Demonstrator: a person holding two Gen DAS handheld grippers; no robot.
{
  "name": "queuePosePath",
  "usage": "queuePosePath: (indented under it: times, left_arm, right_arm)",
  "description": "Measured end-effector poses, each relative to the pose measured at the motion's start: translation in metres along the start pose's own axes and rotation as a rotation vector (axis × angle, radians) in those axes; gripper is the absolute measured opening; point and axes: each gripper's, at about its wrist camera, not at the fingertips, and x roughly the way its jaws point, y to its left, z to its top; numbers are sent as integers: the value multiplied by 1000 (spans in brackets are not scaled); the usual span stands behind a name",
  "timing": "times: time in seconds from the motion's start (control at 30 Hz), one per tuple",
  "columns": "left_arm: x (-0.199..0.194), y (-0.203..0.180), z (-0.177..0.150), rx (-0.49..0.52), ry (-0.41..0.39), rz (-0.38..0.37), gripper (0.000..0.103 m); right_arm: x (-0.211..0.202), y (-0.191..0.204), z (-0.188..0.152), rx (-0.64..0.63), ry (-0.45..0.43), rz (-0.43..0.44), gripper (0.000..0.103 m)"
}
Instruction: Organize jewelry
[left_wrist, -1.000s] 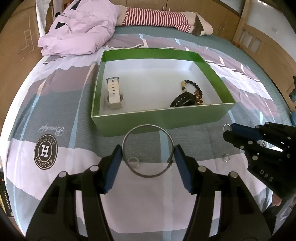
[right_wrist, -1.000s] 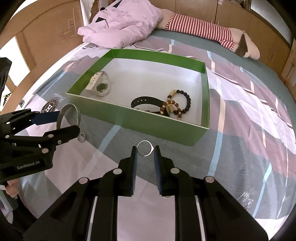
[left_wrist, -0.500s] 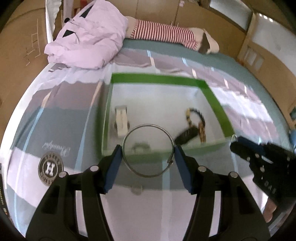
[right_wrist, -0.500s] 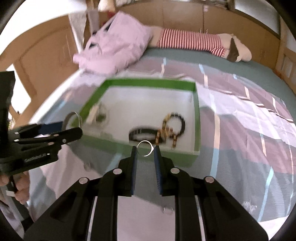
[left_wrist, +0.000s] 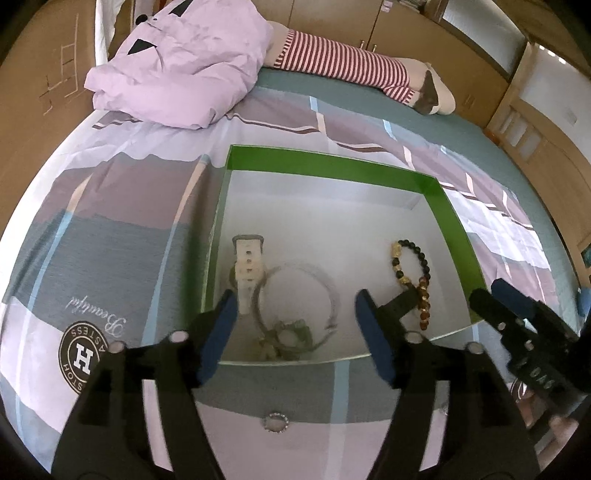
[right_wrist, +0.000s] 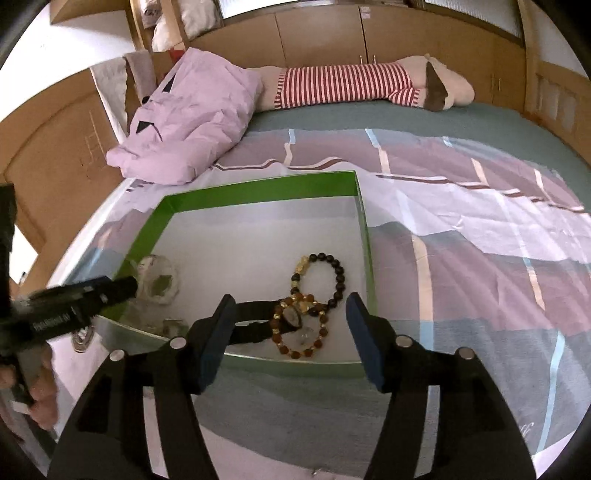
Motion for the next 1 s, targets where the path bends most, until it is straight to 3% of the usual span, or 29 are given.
queuePosePath:
  times: [0.13, 0.23, 0.3, 0.33, 0.4, 0.57, 0.77, 0.87, 1.0]
  left_arm:
    - [-11, -4, -7, 18, 16, 11, 69]
    - [-24, -12, -21, 71, 64, -21, 68]
    - [-28, -19, -38, 127, 86, -18, 63]
    - [-27, -21, -46, 140, 106, -17, 58]
    - [-12, -19, -61, 144, 198, -7, 53]
    - [7, 1, -70, 65, 277, -1, 51]
    - [12, 12, -72, 32, 292, -11, 59]
    - [15, 15, -75, 6, 305, -15, 59]
    - [20, 14, -76, 3, 313, -10, 63]
  right_arm:
    - [-16, 1, -2, 0, 33, 24, 62]
    - [-28, 2, -13, -30, 100, 13, 62]
    - [-29, -2, -27, -42, 169, -9, 42]
    - [-26, -6, -33, -28, 223, -33, 39]
    - [-16, -19, -48, 33, 311, -27, 39]
    - [4, -18, -77, 23, 476, -27, 39]
    - [19, -11, -90, -5, 516, -57, 39]
    - [21, -9, -89, -25, 499, -85, 20]
    - [19, -4, -89, -18, 501, -35, 20]
